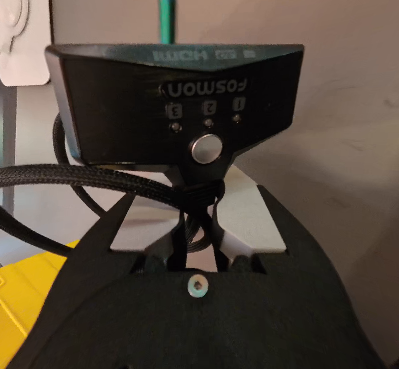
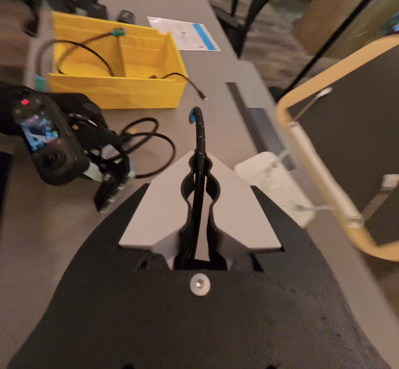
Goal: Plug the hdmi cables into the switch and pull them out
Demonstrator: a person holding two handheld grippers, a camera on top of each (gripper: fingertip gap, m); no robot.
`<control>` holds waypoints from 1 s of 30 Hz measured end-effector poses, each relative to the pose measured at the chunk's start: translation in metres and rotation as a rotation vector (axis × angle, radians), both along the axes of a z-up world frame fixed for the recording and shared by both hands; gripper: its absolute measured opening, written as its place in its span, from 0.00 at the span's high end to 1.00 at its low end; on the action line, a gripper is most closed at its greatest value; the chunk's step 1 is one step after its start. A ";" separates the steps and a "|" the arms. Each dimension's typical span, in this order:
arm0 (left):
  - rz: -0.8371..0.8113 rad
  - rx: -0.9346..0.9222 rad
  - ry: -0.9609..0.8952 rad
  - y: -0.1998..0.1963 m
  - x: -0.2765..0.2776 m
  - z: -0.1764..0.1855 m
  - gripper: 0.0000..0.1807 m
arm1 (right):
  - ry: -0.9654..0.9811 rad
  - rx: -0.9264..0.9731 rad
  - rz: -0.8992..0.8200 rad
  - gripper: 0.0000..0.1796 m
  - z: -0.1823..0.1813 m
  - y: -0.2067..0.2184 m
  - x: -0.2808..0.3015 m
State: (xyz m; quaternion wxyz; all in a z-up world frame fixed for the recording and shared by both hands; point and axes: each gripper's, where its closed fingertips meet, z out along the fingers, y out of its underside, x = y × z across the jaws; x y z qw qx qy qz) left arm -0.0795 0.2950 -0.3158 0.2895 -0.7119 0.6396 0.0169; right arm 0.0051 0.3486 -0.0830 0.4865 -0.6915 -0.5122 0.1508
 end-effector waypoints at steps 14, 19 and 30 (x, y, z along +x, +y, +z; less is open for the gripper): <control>0.104 -0.086 -0.007 0.009 -0.017 -0.013 0.92 | -0.464 0.222 0.013 1.00 -0.150 -0.083 0.022; 0.106 -0.093 -0.007 0.008 -0.016 -0.014 0.92 | -0.502 0.122 0.090 1.00 -0.196 -0.118 0.026; 0.118 -0.104 -0.027 0.008 -0.016 -0.012 0.92 | -0.439 -0.357 0.067 0.88 -0.234 -0.156 0.044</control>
